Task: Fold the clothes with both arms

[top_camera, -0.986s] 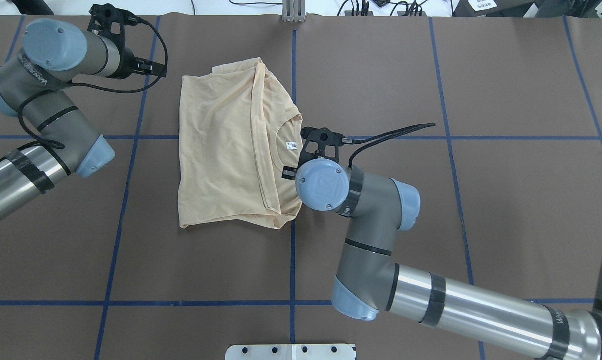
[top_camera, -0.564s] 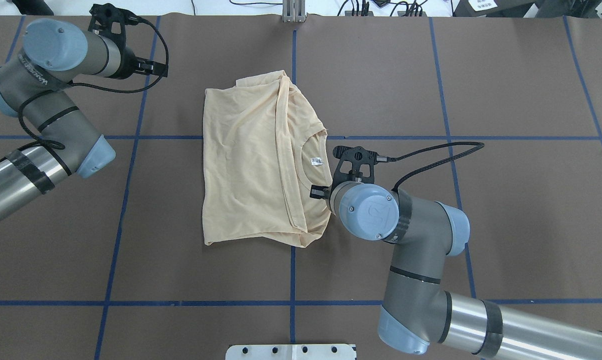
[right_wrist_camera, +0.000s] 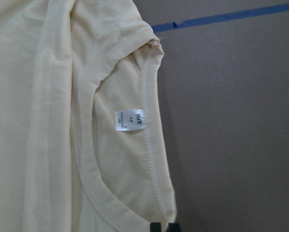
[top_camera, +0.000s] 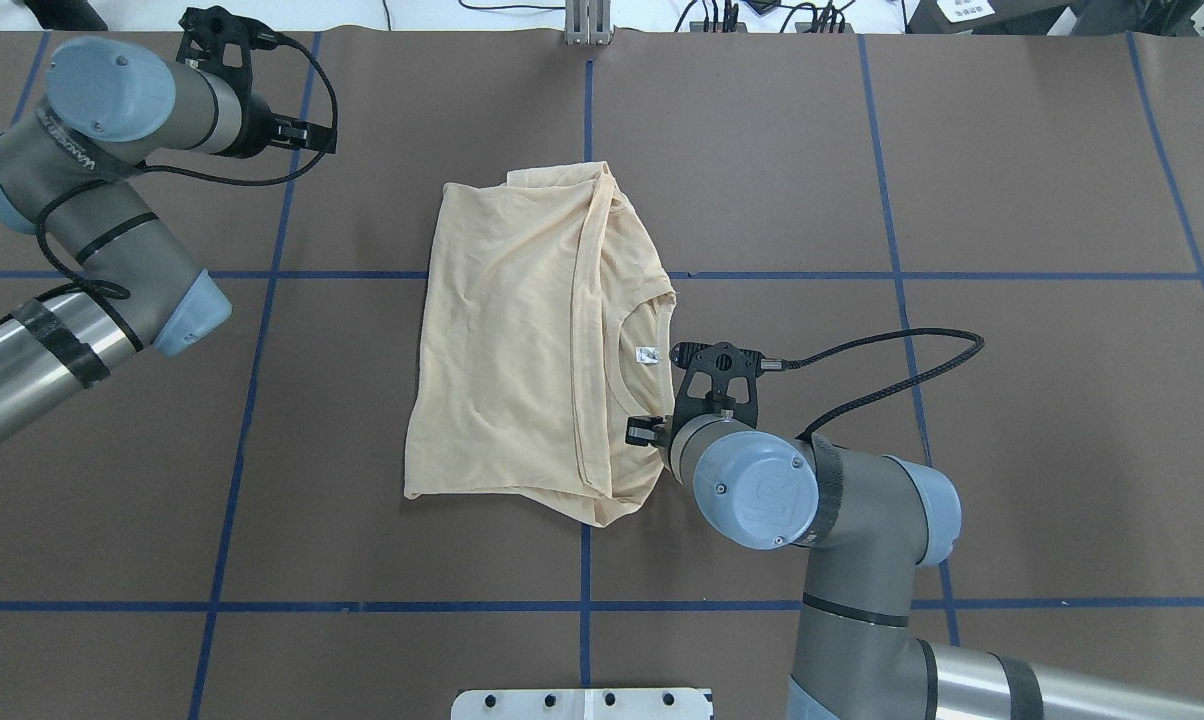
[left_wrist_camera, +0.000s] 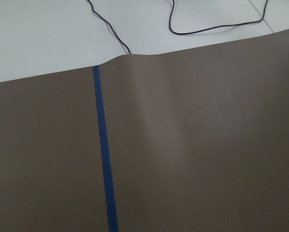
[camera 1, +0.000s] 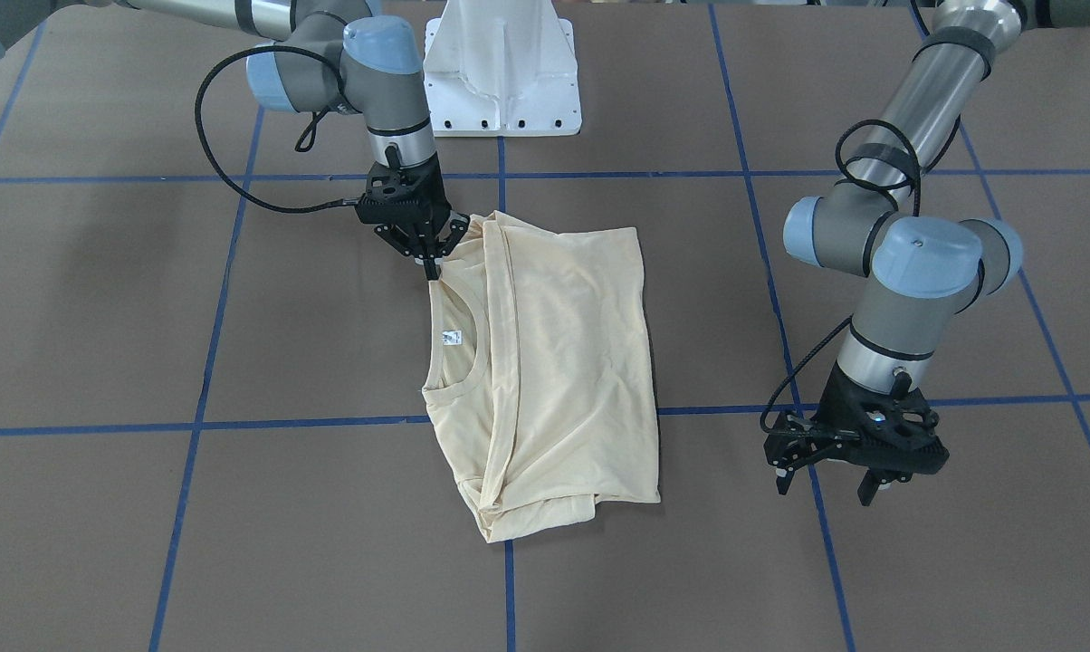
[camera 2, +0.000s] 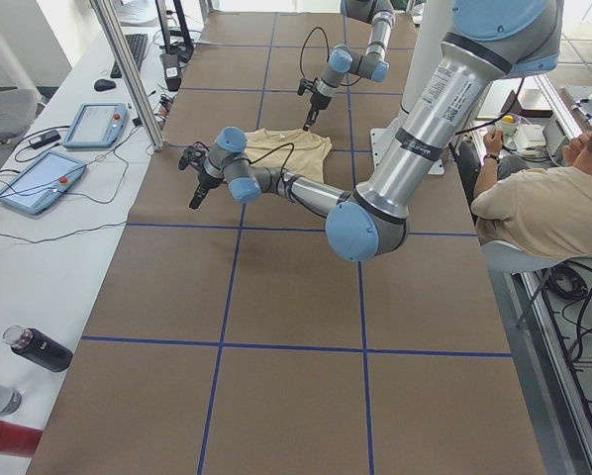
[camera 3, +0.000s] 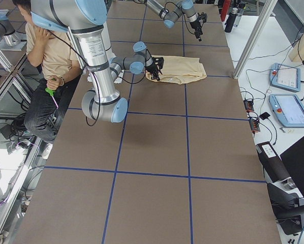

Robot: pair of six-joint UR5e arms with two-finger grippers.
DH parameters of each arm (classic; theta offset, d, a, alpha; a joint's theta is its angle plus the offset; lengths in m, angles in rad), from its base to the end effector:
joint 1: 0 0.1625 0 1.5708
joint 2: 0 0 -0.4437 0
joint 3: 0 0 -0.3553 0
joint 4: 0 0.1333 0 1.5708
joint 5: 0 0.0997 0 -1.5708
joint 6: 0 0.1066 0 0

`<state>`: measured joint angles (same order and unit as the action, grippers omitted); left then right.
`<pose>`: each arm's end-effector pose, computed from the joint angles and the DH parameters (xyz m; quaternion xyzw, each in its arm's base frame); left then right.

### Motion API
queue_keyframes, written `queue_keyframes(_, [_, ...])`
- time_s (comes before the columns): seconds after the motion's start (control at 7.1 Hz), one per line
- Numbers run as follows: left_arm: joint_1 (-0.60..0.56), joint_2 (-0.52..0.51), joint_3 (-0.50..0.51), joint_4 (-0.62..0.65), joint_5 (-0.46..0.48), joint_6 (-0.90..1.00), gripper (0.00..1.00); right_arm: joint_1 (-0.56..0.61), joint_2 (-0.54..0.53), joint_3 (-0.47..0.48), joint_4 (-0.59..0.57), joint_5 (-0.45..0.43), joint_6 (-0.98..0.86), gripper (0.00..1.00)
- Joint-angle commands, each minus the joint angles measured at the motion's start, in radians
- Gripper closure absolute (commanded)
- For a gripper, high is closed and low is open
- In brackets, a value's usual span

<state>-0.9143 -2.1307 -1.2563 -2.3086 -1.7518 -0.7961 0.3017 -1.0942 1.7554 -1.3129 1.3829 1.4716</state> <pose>0.3508 -0.6422 0.4273 0.2986 0.3718 -0.0187 0.8788 -0.5538 -0.3328 0.3228 0.1703 -0.4160 0.1316 0.8835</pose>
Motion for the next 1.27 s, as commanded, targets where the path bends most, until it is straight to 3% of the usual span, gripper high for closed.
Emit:
queue_keyframes(0.0, [0.000,0.000,-0.002,0.000,-0.002,0.000,0.00,0.052,0.070,-0.011,-0.069,0.014,-0.077,0.00])
queue_keyframes(0.14, [0.000,0.000,-0.003,-0.002,0.000,0.000,0.00,0.077,0.182,-0.039,-0.201,0.016,-0.082,0.00])
queue_keyframes(0.56, [0.000,0.000,-0.012,0.000,-0.002,0.000,0.00,0.131,0.442,-0.375,-0.250,0.062,-0.158,0.00])
queue_keyframes(0.85, [0.000,0.005,-0.020,0.000,-0.003,0.000,0.00,0.140,0.523,-0.492,-0.348,0.076,-0.212,0.00])
queue_keyframes(1.13, [0.005,0.005,-0.020,0.000,-0.003,0.000,0.00,0.149,0.585,-0.571,-0.367,0.077,-0.272,0.00])
